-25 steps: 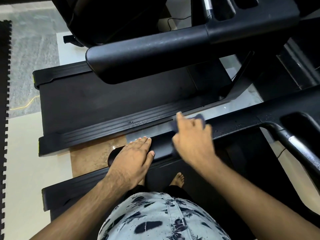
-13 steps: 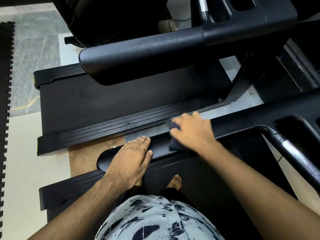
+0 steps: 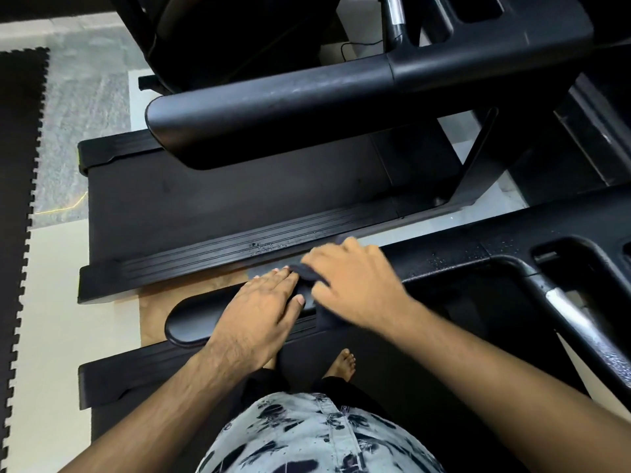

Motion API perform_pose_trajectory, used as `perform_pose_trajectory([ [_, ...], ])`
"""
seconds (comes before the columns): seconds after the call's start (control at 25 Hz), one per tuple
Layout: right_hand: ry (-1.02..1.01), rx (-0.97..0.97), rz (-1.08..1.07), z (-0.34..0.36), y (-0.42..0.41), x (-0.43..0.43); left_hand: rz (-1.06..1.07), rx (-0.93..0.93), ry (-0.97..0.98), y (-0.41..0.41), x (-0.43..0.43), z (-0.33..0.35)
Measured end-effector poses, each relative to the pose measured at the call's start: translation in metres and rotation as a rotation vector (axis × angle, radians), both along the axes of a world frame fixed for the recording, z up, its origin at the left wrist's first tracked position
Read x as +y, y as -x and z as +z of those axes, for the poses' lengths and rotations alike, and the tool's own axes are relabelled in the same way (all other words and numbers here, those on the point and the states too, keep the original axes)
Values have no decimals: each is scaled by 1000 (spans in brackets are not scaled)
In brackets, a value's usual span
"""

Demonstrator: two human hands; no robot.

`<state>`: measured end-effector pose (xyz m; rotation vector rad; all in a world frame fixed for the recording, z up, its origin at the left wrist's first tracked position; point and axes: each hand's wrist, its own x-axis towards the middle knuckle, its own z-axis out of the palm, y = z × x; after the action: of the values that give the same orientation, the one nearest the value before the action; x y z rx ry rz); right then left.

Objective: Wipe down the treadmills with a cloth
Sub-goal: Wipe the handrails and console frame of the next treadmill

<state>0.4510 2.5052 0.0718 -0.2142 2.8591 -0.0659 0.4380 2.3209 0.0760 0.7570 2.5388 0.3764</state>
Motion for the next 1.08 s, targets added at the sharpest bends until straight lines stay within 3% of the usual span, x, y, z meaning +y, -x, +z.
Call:
perform_pose_trajectory([
  [0.12, -89, -92, -388, 7, 32, 48, 8, 6, 7, -2, 10, -1],
  [0.16, -128, -65, -391, 5, 24, 46, 15, 6, 16, -5, 13, -1],
  [0.28, 20, 162, -38, 0, -28, 11, 45, 16, 23, -6, 22, -3],
  [0.32, 53, 108, 2, 1, -27, 28, 53, 13, 25, -5, 24, -3],
  [0.44, -20, 32, -482, 9, 6, 78, 51, 5, 21, -9, 32, -2],
  [0.48, -78, 64, -506, 7, 1, 75, 45, -1, 24, -12, 34, -1],
  [0.6, 27, 226, -76, -4, -41, 40, 30, 0, 19, -11, 41, 2],
  [0.64, 49, 162, -1, -1, -38, 55, 18, -9, 11, -6, 45, 2],
  [0.72, 66, 117, -282, 3, -12, 96, -3, -34, -1, -2, 52, 1],
  [0.8, -105, 109, -484, 7, -7, 92, -17, -41, -18, -1, 57, 1],
  [0.92, -10, 144, -119, -2, -24, 42, -32, -45, -11, 5, 67, 0],
  [0.96, 34, 57, -45, 1, -17, 54, -28, -53, -16, 8, 70, -1],
  [1.0, 82, 7, -99, 3, 0, 81, -25, -67, -22, 10, 72, -2],
  [1.08, -61, -67, -388, 9, 25, 117, -32, -87, -26, 10, 73, -1],
])
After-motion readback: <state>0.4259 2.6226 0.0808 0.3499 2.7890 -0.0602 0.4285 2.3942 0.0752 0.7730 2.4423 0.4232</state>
